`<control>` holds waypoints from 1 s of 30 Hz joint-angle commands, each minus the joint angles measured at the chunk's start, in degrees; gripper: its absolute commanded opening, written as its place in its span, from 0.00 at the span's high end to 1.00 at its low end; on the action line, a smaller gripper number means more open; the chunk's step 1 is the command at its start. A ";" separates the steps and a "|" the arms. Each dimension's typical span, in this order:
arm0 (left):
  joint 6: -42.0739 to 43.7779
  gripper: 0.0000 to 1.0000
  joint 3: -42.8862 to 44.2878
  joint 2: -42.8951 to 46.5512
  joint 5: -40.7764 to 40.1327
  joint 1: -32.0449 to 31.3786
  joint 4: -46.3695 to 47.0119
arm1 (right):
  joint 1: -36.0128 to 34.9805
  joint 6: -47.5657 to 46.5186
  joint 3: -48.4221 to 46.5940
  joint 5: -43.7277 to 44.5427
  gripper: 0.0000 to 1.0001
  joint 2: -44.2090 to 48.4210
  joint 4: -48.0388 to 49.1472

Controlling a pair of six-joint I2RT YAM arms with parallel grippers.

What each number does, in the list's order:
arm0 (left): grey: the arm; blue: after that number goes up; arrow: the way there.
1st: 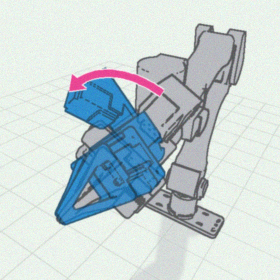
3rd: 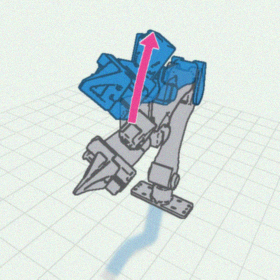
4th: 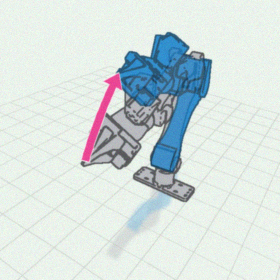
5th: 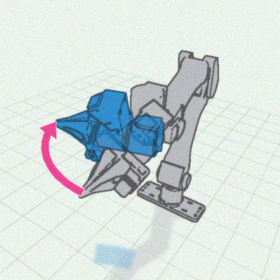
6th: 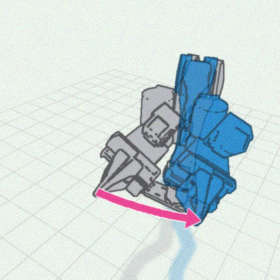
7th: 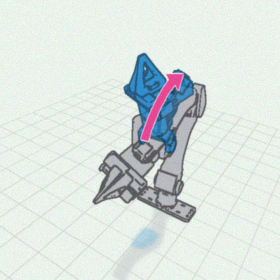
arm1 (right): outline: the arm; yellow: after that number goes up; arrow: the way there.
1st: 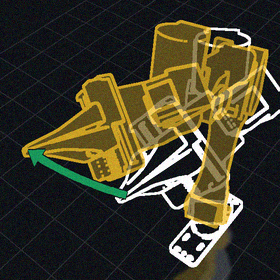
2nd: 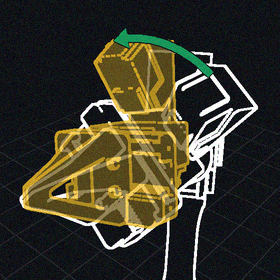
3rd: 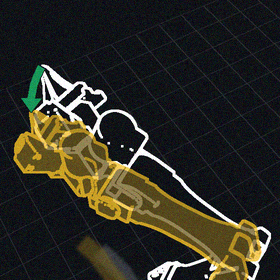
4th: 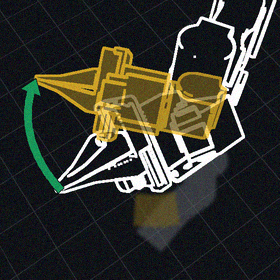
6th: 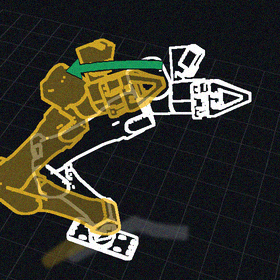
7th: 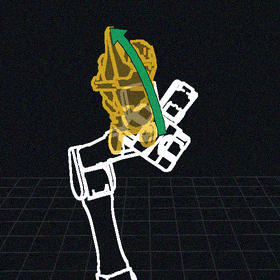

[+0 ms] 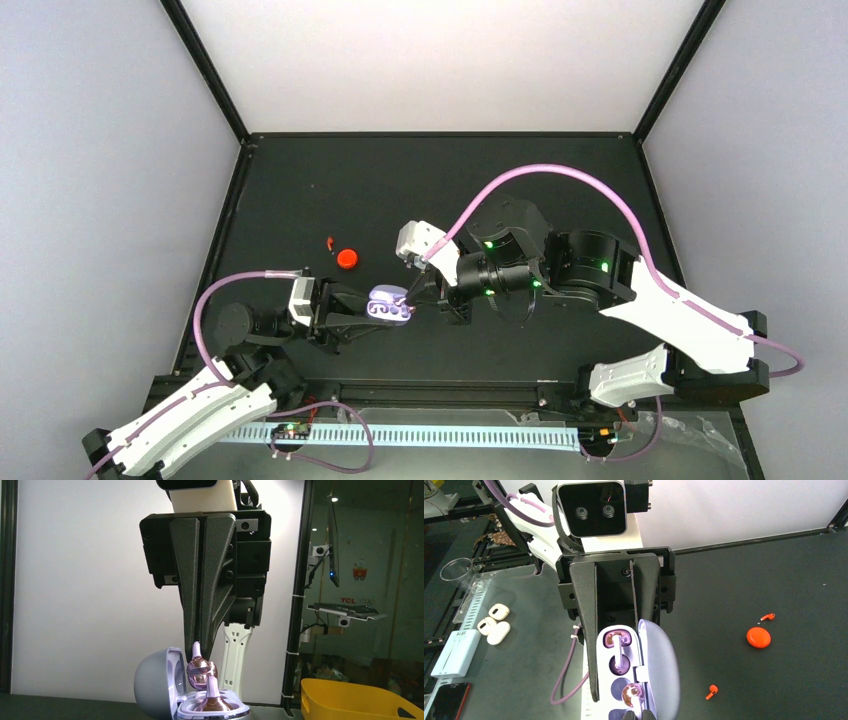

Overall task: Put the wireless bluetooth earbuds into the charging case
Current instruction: Adjust the earbud with the charging case.

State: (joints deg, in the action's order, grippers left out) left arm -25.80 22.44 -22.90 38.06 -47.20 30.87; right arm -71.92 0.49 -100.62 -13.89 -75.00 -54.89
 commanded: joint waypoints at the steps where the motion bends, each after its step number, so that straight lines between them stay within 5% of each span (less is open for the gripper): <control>1: -0.44 0.98 2.34 -0.22 0.63 0.17 4.45 | -0.30 -0.31 -0.03 1.35 0.99 -0.54 -2.61; 14: -0.31 0.98 2.37 -0.13 -0.09 0.18 5.76 | -0.94 2.44 2.24 0.53 0.99 1.00 3.84; 30: -0.50 0.99 3.04 0.33 -1.48 0.11 8.05 | -3.95 -2.69 0.69 7.86 0.99 -0.32 -3.71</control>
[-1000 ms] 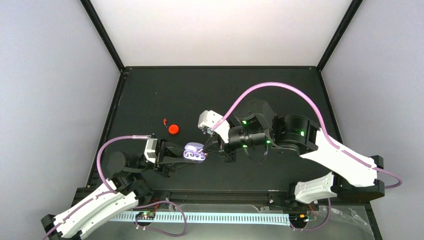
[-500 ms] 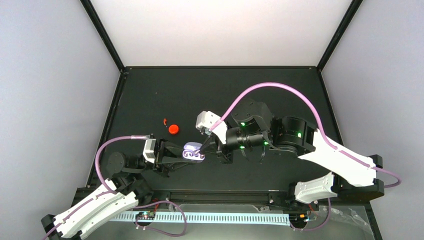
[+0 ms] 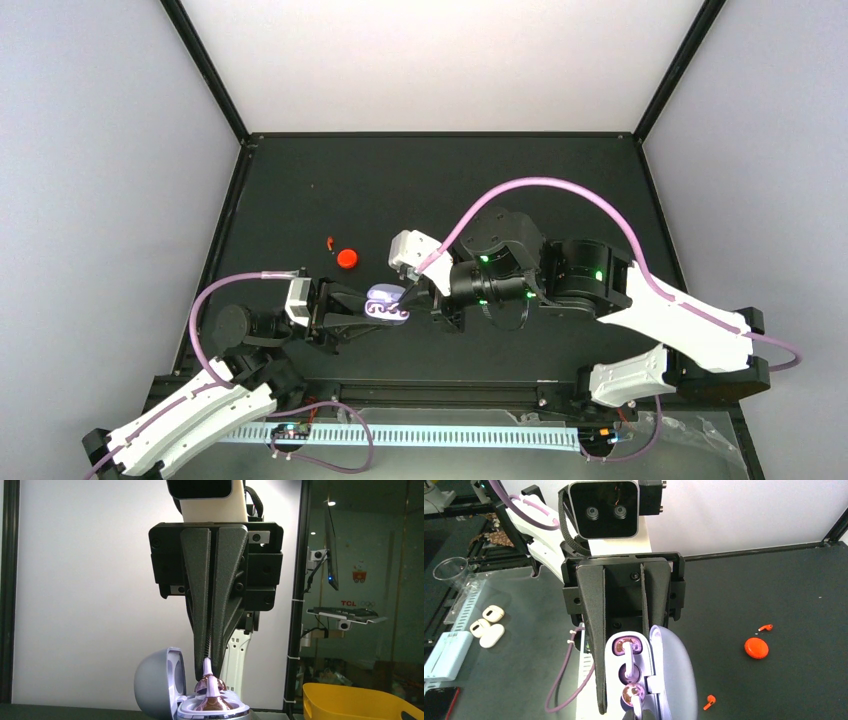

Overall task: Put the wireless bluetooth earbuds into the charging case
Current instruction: Adjust the earbud with the charging case.

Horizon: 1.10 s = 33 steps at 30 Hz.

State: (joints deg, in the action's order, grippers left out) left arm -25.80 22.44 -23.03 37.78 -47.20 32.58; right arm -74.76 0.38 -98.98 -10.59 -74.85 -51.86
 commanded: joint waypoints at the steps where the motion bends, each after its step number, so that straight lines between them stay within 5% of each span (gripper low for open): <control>1: -0.44 0.98 3.17 0.47 -1.37 0.17 6.34 | -1.29 -2.84 -1.14 4.94 0.99 -0.68 -7.05; 10: -0.33 0.99 3.31 1.02 -1.88 0.18 7.22 | -1.51 -3.22 -1.05 6.87 0.99 -0.56 -7.96; 33: -0.64 0.98 2.55 1.27 -1.73 0.17 6.81 | -1.45 2.69 -0.65 4.56 0.68 1.90 -1.15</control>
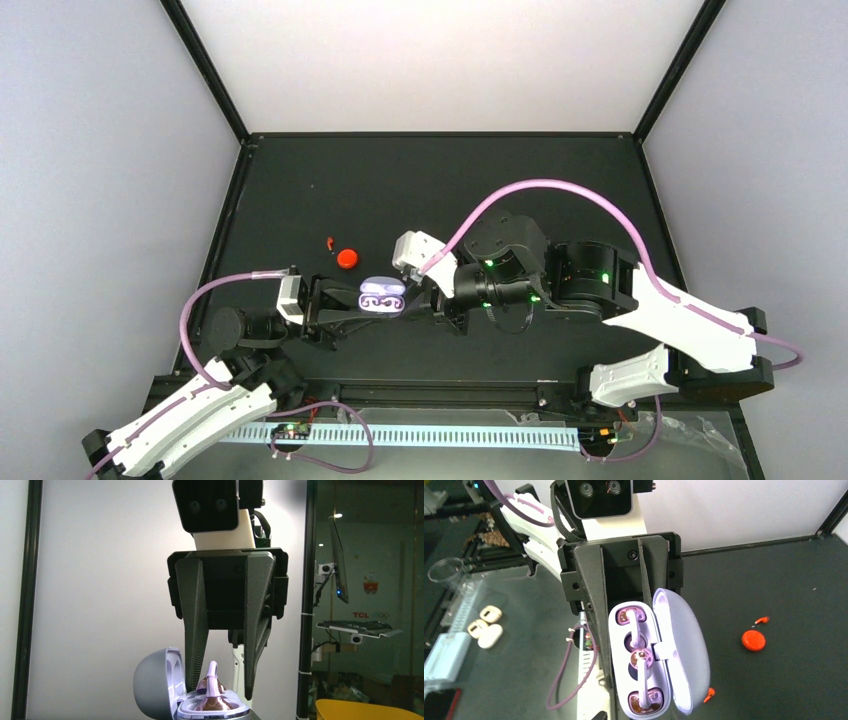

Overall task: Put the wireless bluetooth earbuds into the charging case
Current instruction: Adjust the earbud with the charging case.

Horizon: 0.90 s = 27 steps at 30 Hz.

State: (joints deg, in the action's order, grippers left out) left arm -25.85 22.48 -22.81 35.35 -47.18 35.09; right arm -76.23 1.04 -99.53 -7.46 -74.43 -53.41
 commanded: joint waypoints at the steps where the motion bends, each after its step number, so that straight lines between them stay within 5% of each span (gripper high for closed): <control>1: -0.53 0.98 2.48 1.08 0.64 0.16 4.32 | 0.02 2.61 -0.02 1.48 0.65 1.81 0.98; 10: 1.83 0.98 1.79 1.30 -3.13 0.16 3.34 | 0.03 8.75 1.00 5.92 0.42 5.96 7.11; 17: 5.94 0.98 2.76 -1.54 -6.92 0.13 5.05 | 0.04 18.92 7.42 18.43 0.12 8.84 18.57; 27: 9.79 0.99 3.62 -3.85 -10.87 0.14 4.43 | 0.07 27.71 4.72 29.51 0.02 4.71 16.62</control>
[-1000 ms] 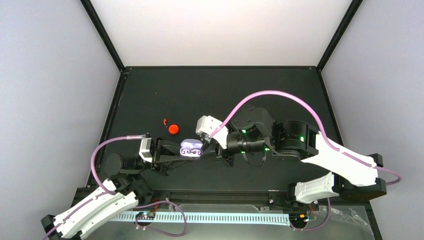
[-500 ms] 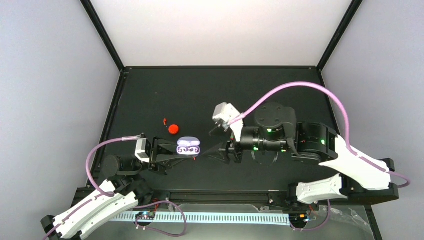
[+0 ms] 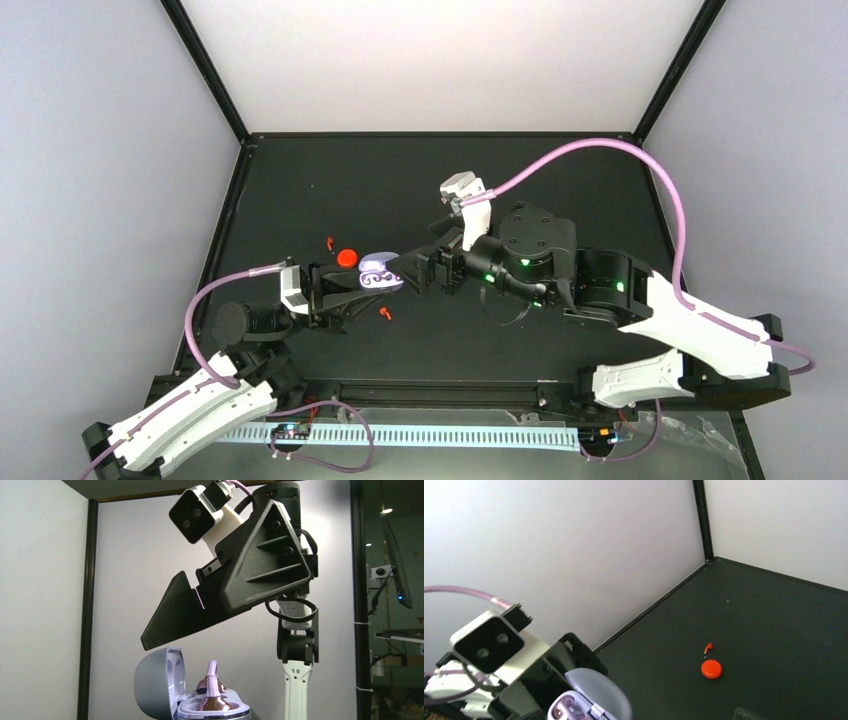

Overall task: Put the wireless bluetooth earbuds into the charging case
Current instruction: Adjust the earbud with the charging case.

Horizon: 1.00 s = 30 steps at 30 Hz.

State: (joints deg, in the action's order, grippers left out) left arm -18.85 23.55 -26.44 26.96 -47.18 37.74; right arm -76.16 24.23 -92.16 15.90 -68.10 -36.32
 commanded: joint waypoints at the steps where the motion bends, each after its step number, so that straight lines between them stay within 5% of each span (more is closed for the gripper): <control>1: 2.89 0.98 2.55 -0.32 -2.66 0.14 1.73 | -0.05 4.75 -3.07 6.34 0.02 -2.07 -0.95; 30: 2.97 0.99 2.82 -0.51 -2.74 0.08 0.76 | 0.01 3.84 -5.17 3.97 0.05 -5.80 -4.82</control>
State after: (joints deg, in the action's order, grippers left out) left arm -16.56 24.23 -26.76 24.64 -47.18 37.71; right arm -76.16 27.44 -95.57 19.38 -73.32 -40.51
